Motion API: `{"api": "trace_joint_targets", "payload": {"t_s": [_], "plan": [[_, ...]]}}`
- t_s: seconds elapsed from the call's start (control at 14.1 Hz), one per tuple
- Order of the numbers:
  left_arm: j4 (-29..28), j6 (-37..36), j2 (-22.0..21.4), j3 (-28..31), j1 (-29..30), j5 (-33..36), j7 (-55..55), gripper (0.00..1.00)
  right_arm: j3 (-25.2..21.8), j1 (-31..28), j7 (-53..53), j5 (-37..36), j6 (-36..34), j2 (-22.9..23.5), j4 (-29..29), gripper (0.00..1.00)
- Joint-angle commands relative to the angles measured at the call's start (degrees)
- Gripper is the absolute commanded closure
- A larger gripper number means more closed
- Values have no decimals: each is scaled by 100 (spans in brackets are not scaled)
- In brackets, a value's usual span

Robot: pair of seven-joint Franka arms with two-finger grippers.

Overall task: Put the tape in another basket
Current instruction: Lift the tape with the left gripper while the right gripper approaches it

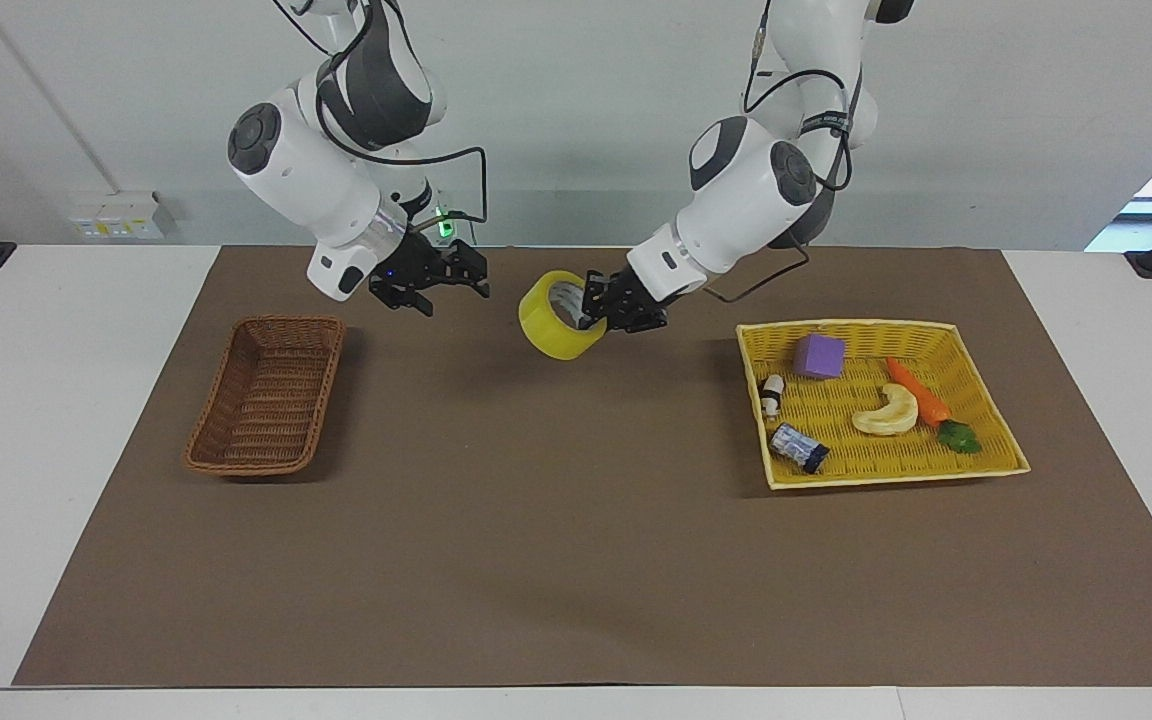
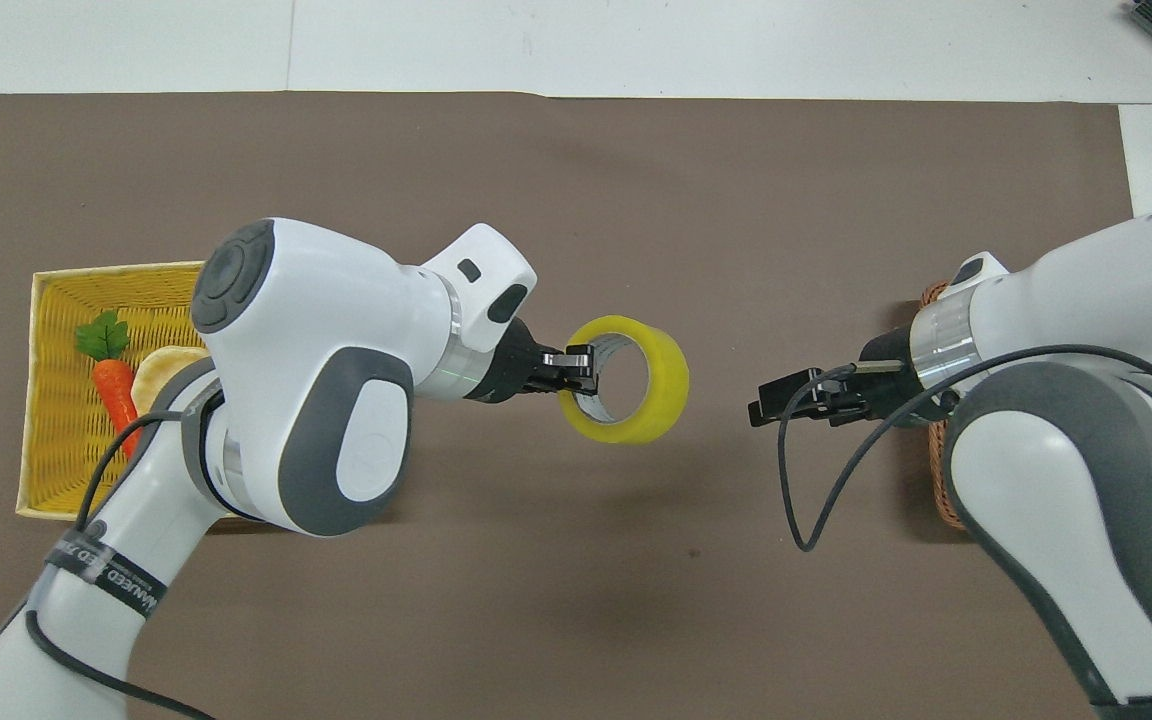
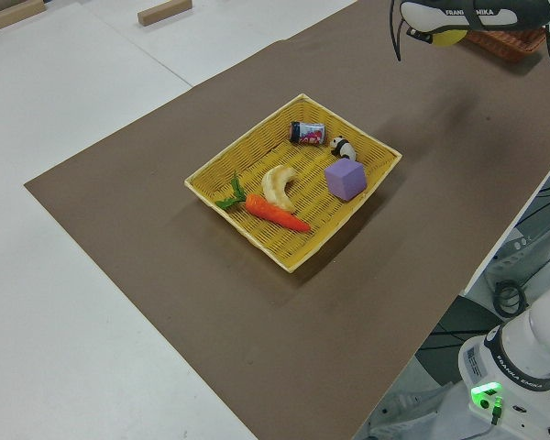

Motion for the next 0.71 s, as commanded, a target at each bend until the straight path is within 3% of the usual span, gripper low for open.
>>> {"api": "trace_joint_targets", "payload": {"t_s": [0.0, 0.28, 0.64], "plan": [[-102, 193, -58, 103, -256, -151, 14, 100, 14, -239, -148, 601, -93, -43, -56, 0], [-164, 509, -41, 103, -617, -151, -13, 100, 5, -511, -69, 1550, -313, 45, -117, 0], [-76, 983, -23, 59, -845, -134, -520, 100, 5, -485, 274, 1728, -419, 45, -161, 0]]}}
